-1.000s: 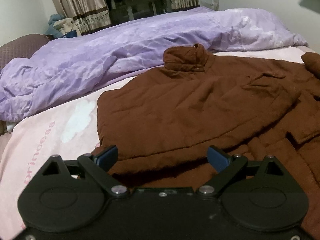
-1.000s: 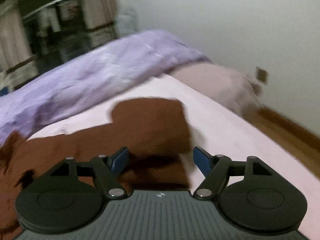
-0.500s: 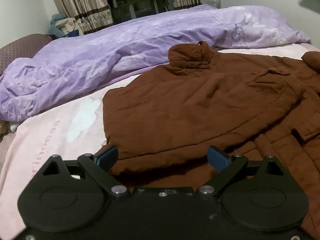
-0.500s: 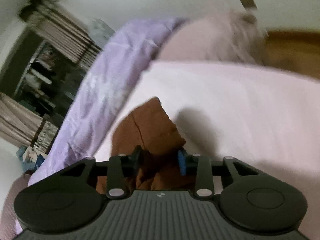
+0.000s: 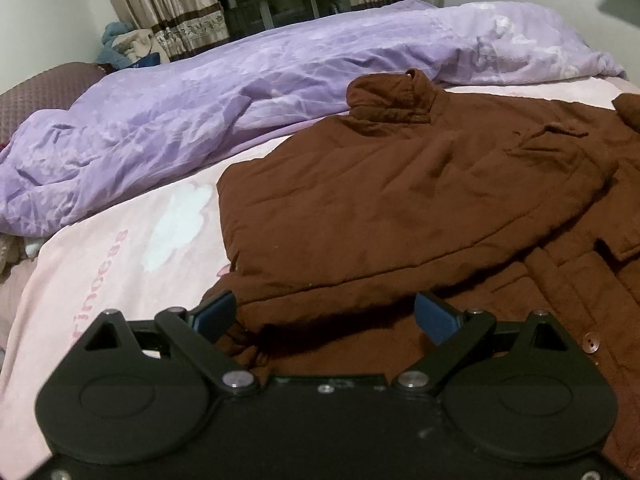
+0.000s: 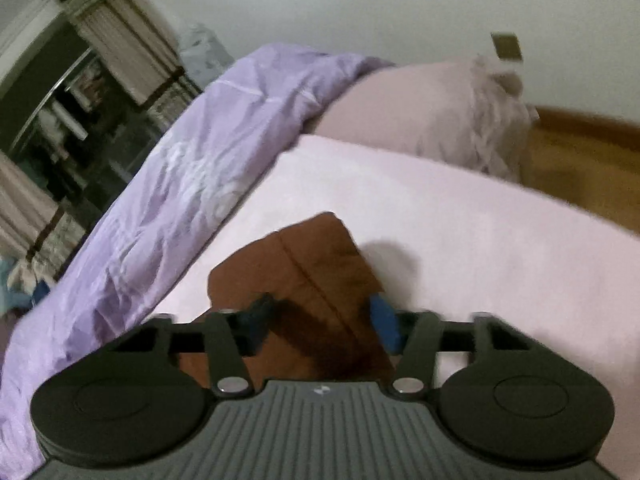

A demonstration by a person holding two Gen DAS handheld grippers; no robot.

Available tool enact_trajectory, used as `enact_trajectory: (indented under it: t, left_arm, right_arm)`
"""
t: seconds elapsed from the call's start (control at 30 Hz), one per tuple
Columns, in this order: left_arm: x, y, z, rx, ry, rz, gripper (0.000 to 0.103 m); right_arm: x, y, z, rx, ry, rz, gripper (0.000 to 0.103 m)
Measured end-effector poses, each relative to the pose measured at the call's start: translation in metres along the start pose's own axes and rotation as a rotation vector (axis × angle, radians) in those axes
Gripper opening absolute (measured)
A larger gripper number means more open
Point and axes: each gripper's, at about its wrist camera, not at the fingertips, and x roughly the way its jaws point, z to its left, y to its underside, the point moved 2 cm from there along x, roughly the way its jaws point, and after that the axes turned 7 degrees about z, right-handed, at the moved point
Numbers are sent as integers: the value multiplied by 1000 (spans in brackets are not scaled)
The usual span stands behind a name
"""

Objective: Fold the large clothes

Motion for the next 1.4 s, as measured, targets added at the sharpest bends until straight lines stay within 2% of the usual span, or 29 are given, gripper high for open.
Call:
enact_trajectory:
  t: [0.07,0.1,0.13,0.2,0.3,0.37,0.4,0.43,0.53,0.57,0.6,0.63,0.8,0.97,1.1,1.2,1.33,1.4]
  left_arm:
    - [0,1,0,3,0,0,98]
    - [0,2,0,2,1,2,98]
    - [1,4,0,-2,2,6,98]
    - [4,6,0,-13,10,14,98]
    - [7,8,-3,-15,22,24,98]
    - [8,10,-6,-4,23,29,98]
    - [7,10,-8,4,23,29,98]
    - [6,11,-9,11,22,27,98]
    - [4,11,-8,11,18,22,98]
    - [5,11,-7,6,17,24,98]
    - [5,11,-7,1,15,26,98]
    - [5,12,-6,-2,15,27,98]
    - [5,14,-3,-6,19,32,98]
    - [9,11,9,-37,10,41,98]
    - [16,2,25,-79,38,46,98]
    - [24,-1,44,-119,40,51,97]
    - [25,2,66,-180,51,40,97]
    - [24,4,72,-192,47,29,97]
  right_arm:
    - [2,5,-4,22,-8,18,51]
    - [2,6,-6,33,-4,16,55]
    - [-2,8,-11,61,6,12,65]
    - [-10,12,-25,179,-11,25,76]
    - [-6,19,-39,325,-136,78,76]
    - [-2,18,-37,334,-121,60,74]
    - [-1,18,-35,321,-117,25,63]
    - [0,17,-33,299,-128,6,48]
    - [0,19,-21,195,-74,-24,37]
    - [-3,21,-13,123,-29,-54,33]
    - [-7,23,-2,32,25,-79,24]
    - [-9,24,6,-20,41,-90,21]
    - [-28,26,32,-73,-30,-116,18]
    - [-52,49,104,-264,-62,-171,16]
    - [-61,86,170,-387,-81,-152,16]
    - [-69,124,219,-423,-100,-130,15]
    - [-78,186,289,-604,-136,-122,15]
    - [-78,213,314,-659,-158,-87,15]
